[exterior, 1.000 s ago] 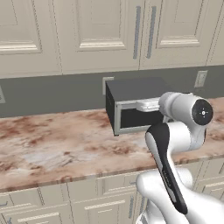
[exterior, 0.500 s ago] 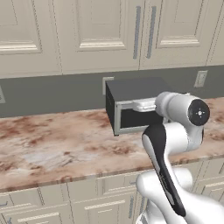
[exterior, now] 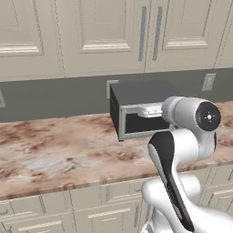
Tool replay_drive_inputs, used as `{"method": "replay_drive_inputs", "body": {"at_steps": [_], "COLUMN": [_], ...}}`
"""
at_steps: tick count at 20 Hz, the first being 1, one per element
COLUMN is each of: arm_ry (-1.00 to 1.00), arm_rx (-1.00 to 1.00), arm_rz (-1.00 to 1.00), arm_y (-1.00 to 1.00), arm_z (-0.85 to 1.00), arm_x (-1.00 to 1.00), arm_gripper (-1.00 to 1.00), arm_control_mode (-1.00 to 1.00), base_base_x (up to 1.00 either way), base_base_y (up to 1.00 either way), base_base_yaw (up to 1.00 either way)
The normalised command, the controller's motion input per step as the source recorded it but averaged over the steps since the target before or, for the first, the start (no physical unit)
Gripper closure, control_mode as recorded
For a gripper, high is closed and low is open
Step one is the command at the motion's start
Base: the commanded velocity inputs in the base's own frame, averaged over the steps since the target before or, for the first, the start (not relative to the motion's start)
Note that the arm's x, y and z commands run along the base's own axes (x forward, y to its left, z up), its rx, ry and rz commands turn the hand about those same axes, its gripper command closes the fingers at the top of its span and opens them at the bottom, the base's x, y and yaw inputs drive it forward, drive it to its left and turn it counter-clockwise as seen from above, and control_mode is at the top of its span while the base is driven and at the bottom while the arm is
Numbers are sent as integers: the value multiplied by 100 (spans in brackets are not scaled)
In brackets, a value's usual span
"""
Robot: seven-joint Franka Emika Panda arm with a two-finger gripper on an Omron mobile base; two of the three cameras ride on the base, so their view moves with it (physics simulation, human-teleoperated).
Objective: Move the bowls from the cabinet to the plates on the dining table.
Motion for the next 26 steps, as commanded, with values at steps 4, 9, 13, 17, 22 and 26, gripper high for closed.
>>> {"method": "replay_drive_inputs", "body": {"at_steps": [4,9,13,17,22,26], "arm_ry": [0,0,0,4,16,23], "arm_rx": [6,5,3,0,0,0], "arm_rz": [0,0,0,0,0,0], "arm_y": [0,0,0,0,0,0], "arm_z": [9,21,42,48,39,6], "arm_x": [-59,-45,-31,0,0,0], "arm_gripper": [-100,-100,-100,-100,-100,-100], "arm_control_mode": [-100,-100,-100,-100,-100,-100], "base_base_x": [0,0,0,0,0,0], "base_base_y": [0,0,0,0,0,0], "base_base_yaw": [0,0,0,0,0,0]}}
